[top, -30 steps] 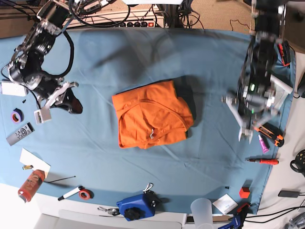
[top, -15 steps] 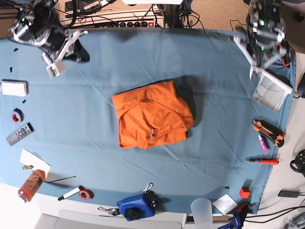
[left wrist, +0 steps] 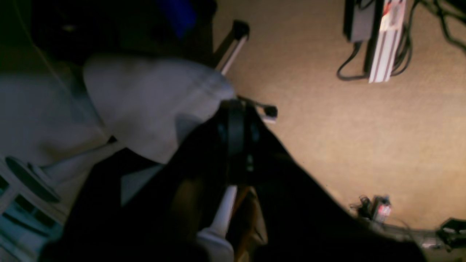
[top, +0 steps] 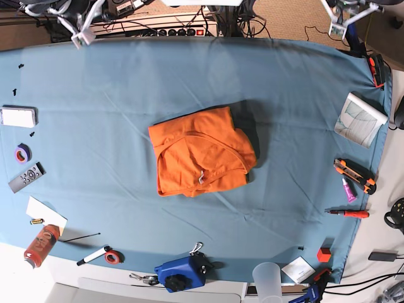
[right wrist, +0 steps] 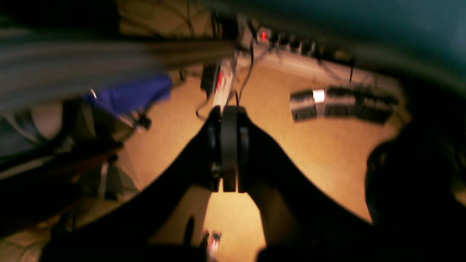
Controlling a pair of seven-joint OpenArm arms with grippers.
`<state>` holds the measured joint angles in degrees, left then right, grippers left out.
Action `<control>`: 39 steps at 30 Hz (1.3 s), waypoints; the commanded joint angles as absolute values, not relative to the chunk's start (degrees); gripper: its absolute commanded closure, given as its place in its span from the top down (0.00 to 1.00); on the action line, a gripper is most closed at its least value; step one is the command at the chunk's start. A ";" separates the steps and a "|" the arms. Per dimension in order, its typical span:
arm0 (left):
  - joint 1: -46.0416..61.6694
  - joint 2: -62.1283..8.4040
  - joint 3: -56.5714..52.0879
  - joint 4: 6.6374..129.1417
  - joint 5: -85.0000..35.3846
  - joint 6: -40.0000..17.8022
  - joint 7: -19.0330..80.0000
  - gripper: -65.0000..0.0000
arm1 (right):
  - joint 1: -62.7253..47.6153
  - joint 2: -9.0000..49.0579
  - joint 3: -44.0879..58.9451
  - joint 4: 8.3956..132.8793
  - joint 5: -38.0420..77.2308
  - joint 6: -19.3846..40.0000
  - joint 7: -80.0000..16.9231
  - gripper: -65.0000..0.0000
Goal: Layout the t-shirt on the table in an organized manner, then fold the t-shirt properly
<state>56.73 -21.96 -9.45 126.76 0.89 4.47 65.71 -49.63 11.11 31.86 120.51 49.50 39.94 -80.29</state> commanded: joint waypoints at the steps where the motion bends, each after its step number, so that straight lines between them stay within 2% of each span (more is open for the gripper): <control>1: 58.24 -22.35 -9.63 126.48 1.30 4.67 65.36 0.00 | -50.94 11.60 32.21 120.22 49.39 40.00 -80.00 0.00; 10: 57.69 -21.69 -9.63 110.56 0.91 3.73 62.28 0.00 | -51.31 11.62 32.18 105.47 48.34 40.00 -80.00 0.00; 14: 53.82 -20.93 -9.63 100.55 -4.80 -1.56 60.55 0.00 | -49.34 11.97 31.81 98.39 45.65 40.00 -80.00 0.00; 18: 47.33 -19.38 -9.61 88.36 -9.65 -7.03 58.33 0.00 | -45.84 15.25 25.80 89.95 37.98 40.00 -79.13 0.00; 24: 37.76 -17.21 -9.61 69.30 -9.67 -9.37 49.89 0.00 | -37.63 21.34 11.25 75.70 27.29 40.00 -69.97 0.00; 28: 31.81 -15.86 -9.63 58.94 -9.65 -12.91 42.87 0.00 | -30.98 22.90 3.97 66.78 21.65 40.00 -64.69 0.00; 32: 27.14 -15.22 -9.63 51.24 -9.63 -15.35 33.76 0.00 | -25.34 22.48 -2.81 58.33 14.72 40.00 -51.27 0.00; 35: 24.73 -14.37 -9.63 46.26 -8.71 -14.35 24.67 0.00 | -21.04 21.26 -7.38 51.68 8.73 40.00 -40.95 0.00; 39: 23.29 -12.38 -9.63 39.44 -8.12 -8.82 11.53 0.00 | -15.70 19.51 -13.06 42.92 -0.27 40.00 -31.75 0.00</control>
<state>22.48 -12.08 -9.54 39.22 -8.19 -8.69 10.96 -15.25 18.76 -13.28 42.50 -0.71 39.48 -30.89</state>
